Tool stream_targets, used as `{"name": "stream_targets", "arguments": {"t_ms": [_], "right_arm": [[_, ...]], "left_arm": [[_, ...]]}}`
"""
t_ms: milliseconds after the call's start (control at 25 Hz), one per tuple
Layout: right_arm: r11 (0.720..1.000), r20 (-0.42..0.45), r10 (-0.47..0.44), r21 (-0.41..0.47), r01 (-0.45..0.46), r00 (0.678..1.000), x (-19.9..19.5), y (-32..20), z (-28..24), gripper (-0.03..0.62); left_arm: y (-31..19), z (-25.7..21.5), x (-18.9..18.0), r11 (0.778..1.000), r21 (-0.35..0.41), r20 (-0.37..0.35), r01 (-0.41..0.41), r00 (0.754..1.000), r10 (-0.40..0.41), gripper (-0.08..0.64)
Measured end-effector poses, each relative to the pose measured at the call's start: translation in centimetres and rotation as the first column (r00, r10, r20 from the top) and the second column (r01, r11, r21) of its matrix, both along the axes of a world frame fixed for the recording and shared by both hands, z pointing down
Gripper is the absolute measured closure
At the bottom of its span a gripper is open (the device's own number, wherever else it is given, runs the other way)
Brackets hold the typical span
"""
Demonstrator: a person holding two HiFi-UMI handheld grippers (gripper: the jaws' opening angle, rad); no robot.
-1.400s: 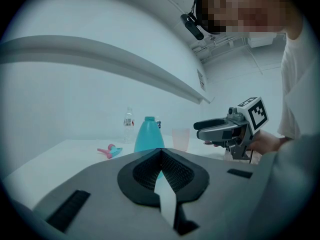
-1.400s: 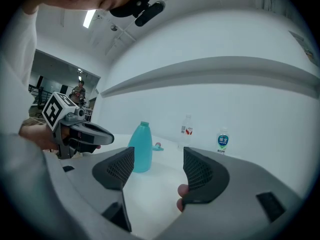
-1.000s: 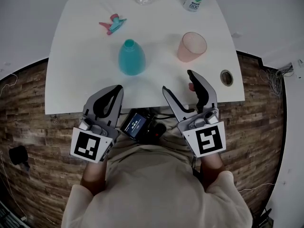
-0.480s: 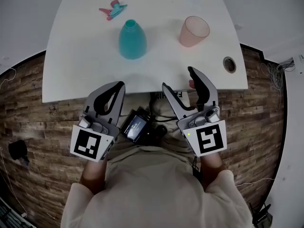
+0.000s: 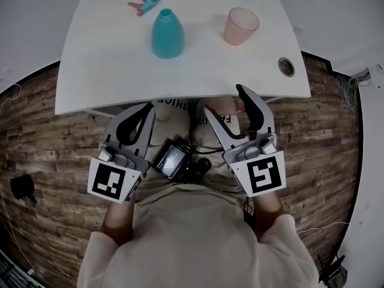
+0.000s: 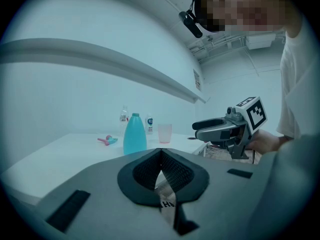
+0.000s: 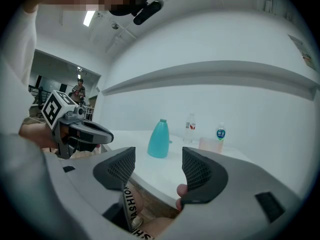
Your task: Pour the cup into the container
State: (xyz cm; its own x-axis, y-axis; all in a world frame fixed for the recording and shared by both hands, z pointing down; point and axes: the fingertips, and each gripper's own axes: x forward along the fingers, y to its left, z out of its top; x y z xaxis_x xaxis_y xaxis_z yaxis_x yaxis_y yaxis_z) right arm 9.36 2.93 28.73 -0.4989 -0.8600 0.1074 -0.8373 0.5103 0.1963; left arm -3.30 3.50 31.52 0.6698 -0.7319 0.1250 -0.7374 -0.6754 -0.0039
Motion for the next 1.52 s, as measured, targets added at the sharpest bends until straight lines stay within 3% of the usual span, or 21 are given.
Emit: {"name": "stream_targets", "arguments": {"t_ms": [880, 1520], "right_arm": [[1.0, -0.011, 0.021, -0.003, -0.021, 1.0, 0.7, 5.8, 0.0, 0.291], [1.0, -0.01, 0.028, -0.009, -0.028, 1.0, 1.3, 8.0, 0.5, 0.295]], "left_arm": [[5.4, -0.2, -2.4, 0.999, -0.001, 0.006, 0.035, 0.999, -0.035, 0.549], [7.3, 0.3, -1.6, 1.0, -0.009, 0.011, 0.02, 1.0, -0.02, 0.549]]}}
